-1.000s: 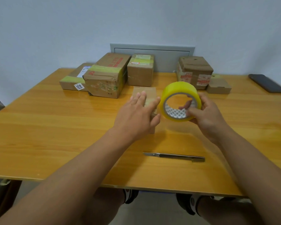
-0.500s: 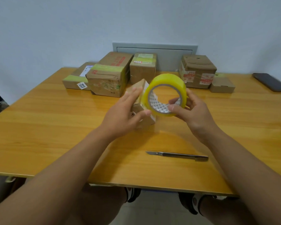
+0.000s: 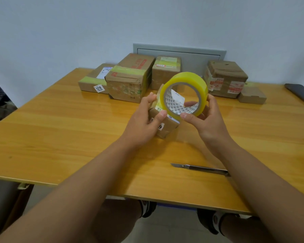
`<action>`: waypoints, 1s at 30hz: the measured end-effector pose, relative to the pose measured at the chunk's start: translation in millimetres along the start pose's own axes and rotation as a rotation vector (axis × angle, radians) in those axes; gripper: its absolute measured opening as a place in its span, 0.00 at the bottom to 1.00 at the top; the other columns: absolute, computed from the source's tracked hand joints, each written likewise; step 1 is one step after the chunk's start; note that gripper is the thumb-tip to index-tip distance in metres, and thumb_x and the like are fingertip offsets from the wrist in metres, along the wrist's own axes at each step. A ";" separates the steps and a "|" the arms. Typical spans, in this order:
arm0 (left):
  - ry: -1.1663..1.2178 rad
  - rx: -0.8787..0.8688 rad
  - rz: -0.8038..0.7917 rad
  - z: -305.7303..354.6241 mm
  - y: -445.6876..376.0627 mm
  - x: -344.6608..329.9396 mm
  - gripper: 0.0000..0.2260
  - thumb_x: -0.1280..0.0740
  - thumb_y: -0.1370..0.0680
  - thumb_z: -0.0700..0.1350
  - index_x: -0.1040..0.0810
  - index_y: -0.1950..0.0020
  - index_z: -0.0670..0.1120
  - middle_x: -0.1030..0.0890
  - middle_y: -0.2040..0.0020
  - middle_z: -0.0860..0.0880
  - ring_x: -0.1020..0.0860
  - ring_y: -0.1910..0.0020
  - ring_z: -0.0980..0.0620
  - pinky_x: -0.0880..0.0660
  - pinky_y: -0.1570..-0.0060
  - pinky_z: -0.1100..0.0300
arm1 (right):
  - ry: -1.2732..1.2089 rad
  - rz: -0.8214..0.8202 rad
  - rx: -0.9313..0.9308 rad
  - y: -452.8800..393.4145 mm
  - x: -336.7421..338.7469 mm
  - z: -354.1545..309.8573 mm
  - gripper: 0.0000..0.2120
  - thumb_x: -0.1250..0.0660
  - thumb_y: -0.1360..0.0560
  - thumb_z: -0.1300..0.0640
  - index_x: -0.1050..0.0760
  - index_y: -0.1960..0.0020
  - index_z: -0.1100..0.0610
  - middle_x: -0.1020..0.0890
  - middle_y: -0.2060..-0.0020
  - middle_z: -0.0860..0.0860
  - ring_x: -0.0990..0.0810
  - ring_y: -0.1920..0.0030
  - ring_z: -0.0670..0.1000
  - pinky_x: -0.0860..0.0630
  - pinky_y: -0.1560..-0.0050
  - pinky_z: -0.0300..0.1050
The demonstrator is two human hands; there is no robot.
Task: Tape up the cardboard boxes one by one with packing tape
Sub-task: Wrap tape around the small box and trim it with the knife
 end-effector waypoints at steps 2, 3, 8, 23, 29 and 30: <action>-0.174 -0.104 0.172 9.5 4.0 0.9 0.24 0.37 0.19 0.52 0.35 0.26 0.43 0.33 0.26 0.46 0.35 0.29 0.56 0.41 0.38 0.78 | 0.007 0.027 0.004 -1.1 -2.8 -0.9 0.28 0.25 0.29 0.60 0.34 0.35 0.49 0.20 0.45 0.49 0.20 0.45 0.43 0.21 0.49 0.38; -0.227 -0.133 0.227 14.1 7.1 -0.3 0.24 0.38 0.19 0.52 0.34 0.26 0.41 0.33 0.27 0.45 0.35 0.31 0.56 0.40 0.40 0.79 | 0.011 0.041 0.003 -1.8 -4.5 -1.4 0.28 0.25 0.29 0.60 0.34 0.35 0.50 0.20 0.45 0.49 0.20 0.45 0.43 0.21 0.49 0.39; -0.412 -0.079 0.174 13.1 10.3 -11.8 0.47 0.33 0.30 0.69 0.44 0.22 0.44 0.42 0.23 0.49 0.39 0.26 0.53 0.33 0.39 0.63 | 0.013 0.035 -0.010 -8.0 -11.7 -2.5 0.27 0.24 0.29 0.59 0.33 0.35 0.50 0.20 0.44 0.49 0.20 0.44 0.46 0.20 0.49 0.42; -0.351 0.028 0.170 -2.0 3.9 -11.4 0.39 0.28 0.28 0.60 0.43 0.23 0.50 0.42 0.27 0.48 0.32 0.36 0.54 0.28 0.47 0.62 | 0.268 0.022 0.064 -7.7 53.6 -19.0 0.29 0.33 0.28 0.69 0.29 0.35 0.42 0.24 0.40 0.52 0.22 0.48 0.48 0.25 0.54 0.37; -0.617 0.037 0.115 3.0 2.3 -8.8 0.39 0.34 0.26 0.66 0.40 0.23 0.45 0.45 0.23 0.46 0.38 0.26 0.47 0.30 0.35 0.54 | 0.285 -0.018 -0.013 -8.4 56.0 4.4 0.31 0.33 0.26 0.67 0.31 0.29 0.45 0.23 0.42 0.52 0.23 0.51 0.46 0.27 0.55 0.35; -0.729 -0.011 0.113 7.2 0.5 -8.6 0.40 0.36 0.26 0.67 0.40 0.23 0.44 0.45 0.21 0.45 0.43 0.23 0.46 0.37 0.28 0.52 | 0.306 -0.034 -0.008 -8.4 55.4 6.8 0.31 0.33 0.27 0.66 0.31 0.28 0.45 0.24 0.42 0.51 0.23 0.49 0.47 0.27 0.53 0.37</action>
Point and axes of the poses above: each hand's wrist, its own y-axis away from the middle knuckle, its own x-axis out of the back of the hand, z = x × y, the point moved 5 cm from there along -y, towards the middle knuckle
